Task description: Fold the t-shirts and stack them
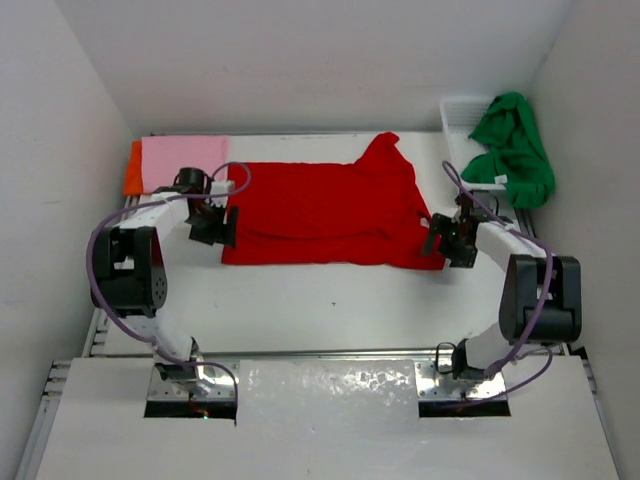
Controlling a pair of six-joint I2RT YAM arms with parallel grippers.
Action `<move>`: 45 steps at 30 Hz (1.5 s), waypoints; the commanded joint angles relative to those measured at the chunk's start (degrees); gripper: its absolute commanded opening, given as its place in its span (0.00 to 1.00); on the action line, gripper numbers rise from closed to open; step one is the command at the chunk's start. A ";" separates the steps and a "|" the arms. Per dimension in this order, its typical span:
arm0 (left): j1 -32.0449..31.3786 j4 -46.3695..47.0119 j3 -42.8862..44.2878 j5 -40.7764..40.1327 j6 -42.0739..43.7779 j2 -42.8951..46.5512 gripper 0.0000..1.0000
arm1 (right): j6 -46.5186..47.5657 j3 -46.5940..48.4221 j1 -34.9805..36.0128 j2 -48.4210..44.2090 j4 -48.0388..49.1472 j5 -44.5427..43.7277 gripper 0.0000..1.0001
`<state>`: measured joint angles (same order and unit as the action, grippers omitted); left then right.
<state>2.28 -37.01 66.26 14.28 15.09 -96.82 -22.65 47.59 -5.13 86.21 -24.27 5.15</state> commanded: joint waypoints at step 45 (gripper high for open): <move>5.54 -15.36 -15.05 -16.02 17.17 12.97 0.61 | -13.73 -25.90 1.96 -31.97 -12.69 -4.67 0.78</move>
<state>7.27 -52.01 46.85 4.67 31.44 -85.86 -36.27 19.77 -3.07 56.62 -27.18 6.92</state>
